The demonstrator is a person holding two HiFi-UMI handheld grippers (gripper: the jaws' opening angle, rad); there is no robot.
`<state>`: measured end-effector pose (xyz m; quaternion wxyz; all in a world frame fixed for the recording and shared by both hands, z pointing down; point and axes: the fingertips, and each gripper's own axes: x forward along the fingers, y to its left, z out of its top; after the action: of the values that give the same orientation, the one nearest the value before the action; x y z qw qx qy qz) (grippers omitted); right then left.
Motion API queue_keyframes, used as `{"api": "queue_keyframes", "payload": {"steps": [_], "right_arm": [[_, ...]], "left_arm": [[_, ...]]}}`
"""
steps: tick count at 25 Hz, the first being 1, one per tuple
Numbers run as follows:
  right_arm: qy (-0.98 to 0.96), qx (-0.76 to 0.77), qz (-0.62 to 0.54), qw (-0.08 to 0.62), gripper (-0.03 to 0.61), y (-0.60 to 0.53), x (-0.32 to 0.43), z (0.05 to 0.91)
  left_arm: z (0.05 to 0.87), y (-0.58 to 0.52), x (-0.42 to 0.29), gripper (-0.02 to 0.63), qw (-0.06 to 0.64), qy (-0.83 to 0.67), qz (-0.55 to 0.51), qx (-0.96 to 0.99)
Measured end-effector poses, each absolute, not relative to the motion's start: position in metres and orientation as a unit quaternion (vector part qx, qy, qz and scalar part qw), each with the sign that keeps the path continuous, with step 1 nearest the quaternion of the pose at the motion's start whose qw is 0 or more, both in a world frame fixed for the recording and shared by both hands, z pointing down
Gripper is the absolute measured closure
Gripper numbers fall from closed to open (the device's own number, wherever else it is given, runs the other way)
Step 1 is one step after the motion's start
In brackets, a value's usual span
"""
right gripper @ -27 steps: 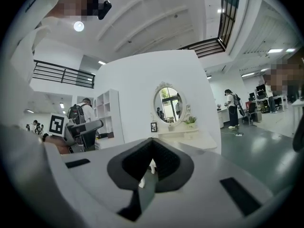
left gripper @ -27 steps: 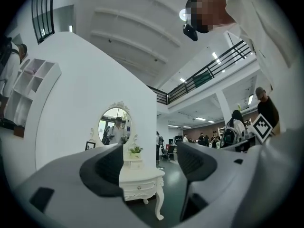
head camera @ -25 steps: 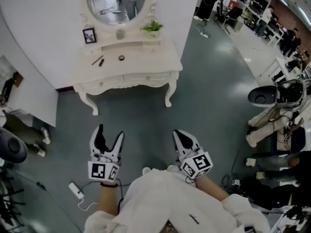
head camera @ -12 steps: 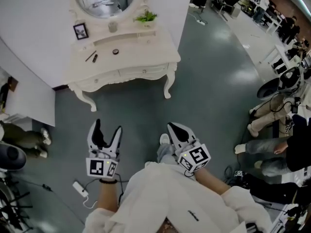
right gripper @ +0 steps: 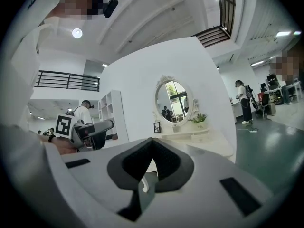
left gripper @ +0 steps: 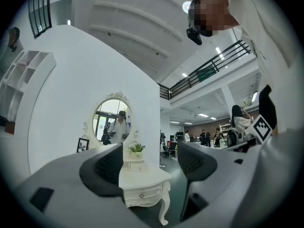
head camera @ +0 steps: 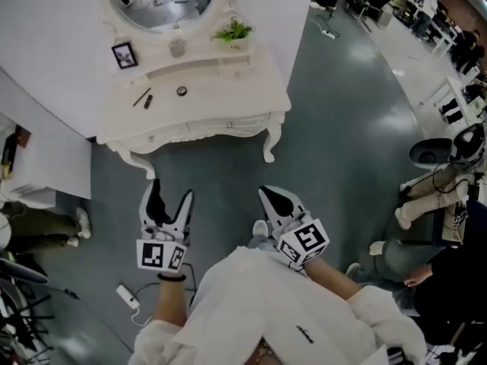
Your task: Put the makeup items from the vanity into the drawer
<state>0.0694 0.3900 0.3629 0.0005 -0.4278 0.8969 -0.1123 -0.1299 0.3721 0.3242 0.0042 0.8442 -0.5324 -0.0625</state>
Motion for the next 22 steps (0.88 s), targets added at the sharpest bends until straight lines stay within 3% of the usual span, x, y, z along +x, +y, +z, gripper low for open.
{"api": "queue_keyframes", "payload": {"steps": [12,22], "right_arm": [[0.914,-0.391,-0.106,-0.001,0.561,0.282,0.124,0.358],[0.919,-0.38,-0.106,-0.006,0.561,0.212,0.112,0.37]], "left_arm": [[0.314,0.27,-0.071,0.269,-0.003,-0.557,-0.07,0.827],[0.332,0.203,-0.076,0.27,0.005,-0.562,-0.067,0.824]]}}
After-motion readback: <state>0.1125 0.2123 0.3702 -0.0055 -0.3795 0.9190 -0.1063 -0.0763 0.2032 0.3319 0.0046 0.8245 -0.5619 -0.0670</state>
